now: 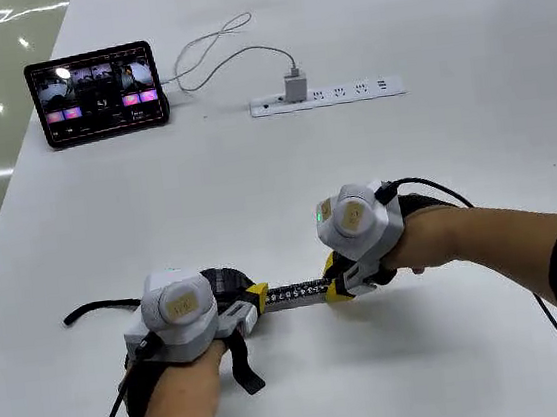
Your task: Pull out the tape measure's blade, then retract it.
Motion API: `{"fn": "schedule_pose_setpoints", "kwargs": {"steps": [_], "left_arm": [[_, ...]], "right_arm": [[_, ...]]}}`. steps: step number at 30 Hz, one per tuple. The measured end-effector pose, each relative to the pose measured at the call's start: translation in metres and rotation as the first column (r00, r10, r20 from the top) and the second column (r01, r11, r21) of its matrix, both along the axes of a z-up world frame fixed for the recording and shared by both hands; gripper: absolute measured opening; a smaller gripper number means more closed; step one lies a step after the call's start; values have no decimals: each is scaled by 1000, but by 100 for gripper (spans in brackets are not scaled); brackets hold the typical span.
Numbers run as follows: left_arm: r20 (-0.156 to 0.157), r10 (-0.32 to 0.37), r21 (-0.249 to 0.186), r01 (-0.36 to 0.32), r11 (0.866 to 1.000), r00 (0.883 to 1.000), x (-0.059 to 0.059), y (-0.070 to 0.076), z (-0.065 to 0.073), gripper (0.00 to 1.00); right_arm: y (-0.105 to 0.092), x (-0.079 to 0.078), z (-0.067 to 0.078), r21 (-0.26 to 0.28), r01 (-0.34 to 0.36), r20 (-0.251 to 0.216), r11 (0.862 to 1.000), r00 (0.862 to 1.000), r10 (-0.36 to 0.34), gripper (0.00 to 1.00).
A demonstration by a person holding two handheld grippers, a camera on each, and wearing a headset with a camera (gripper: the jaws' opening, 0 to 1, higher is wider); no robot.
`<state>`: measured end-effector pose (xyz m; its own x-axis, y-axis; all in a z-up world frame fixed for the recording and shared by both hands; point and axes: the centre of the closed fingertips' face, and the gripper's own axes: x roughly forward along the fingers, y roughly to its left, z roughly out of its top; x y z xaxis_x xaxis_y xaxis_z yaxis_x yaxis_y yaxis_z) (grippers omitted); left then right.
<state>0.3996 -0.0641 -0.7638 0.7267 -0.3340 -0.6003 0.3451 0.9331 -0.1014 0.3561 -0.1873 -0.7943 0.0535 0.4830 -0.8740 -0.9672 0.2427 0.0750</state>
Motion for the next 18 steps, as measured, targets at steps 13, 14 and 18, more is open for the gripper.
{"fn": "schedule_pose_setpoints", "kwargs": {"steps": [13,14,18], "left_arm": [[0,1,-17,-1,1000,1000,-1,0,1,61],[0,2,-19,-2,1000,1000,-1,1,1,61],[-2,3,-22,-3,1000,1000,-1,0,1,61]], "right_arm": [[7,0,0,12,-9,2,1000,1000,9,10],[9,0,0,13,-11,4,1000,1000,11,10],[12,0,0,18,-10,4,1000,1000,10,10]]}}
